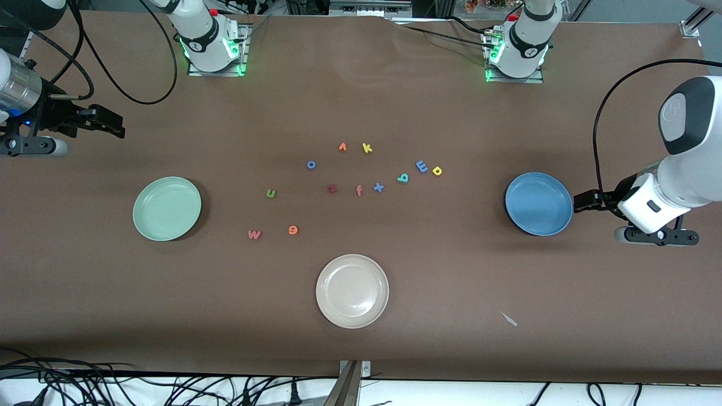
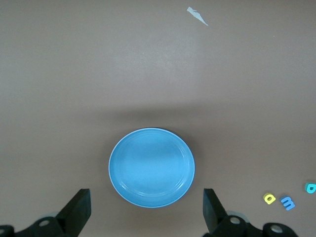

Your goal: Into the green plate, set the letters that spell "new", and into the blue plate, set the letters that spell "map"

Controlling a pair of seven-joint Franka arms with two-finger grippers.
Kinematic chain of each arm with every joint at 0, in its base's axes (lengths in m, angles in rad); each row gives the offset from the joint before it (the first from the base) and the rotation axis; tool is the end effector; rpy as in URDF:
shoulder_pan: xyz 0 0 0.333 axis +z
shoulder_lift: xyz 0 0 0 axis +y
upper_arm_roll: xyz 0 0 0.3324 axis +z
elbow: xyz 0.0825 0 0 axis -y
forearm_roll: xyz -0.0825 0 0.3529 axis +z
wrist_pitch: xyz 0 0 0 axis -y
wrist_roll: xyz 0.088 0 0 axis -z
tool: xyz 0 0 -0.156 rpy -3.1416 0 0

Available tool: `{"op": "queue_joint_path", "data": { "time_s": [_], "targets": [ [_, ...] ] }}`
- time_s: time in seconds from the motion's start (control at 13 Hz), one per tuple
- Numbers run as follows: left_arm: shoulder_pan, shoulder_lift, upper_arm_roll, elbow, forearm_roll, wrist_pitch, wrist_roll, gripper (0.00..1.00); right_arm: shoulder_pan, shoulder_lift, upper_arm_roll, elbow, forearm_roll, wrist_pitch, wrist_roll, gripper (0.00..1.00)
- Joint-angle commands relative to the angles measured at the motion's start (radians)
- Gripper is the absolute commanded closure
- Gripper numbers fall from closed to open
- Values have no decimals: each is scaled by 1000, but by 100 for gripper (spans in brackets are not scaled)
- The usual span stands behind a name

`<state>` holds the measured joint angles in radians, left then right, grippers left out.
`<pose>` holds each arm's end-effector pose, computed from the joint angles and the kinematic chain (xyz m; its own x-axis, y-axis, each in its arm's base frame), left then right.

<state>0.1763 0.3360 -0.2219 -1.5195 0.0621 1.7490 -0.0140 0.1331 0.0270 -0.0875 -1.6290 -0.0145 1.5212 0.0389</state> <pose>0.6197 -0.0045 0.4393 0.9945 -0.0376 -0.0981 -0.0366 -0.9993 0.0115 0.5158 0.0217 0.5489 0.9910 0.0053 -0.1335 0.0083 -0.9997 0.0220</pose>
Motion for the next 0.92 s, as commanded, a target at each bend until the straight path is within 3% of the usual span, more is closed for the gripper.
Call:
{"op": "queue_joint_path", "data": {
  "time_s": [0.0,0.84],
  "targets": [
    [-1,1,4,7,-24,4,25,0,2,1,-5,11,16,-13,-5,0],
    [-8,0,0,7,-27,3,19,0,3,1,-3,1,16,4,1,0]
  ]
}}
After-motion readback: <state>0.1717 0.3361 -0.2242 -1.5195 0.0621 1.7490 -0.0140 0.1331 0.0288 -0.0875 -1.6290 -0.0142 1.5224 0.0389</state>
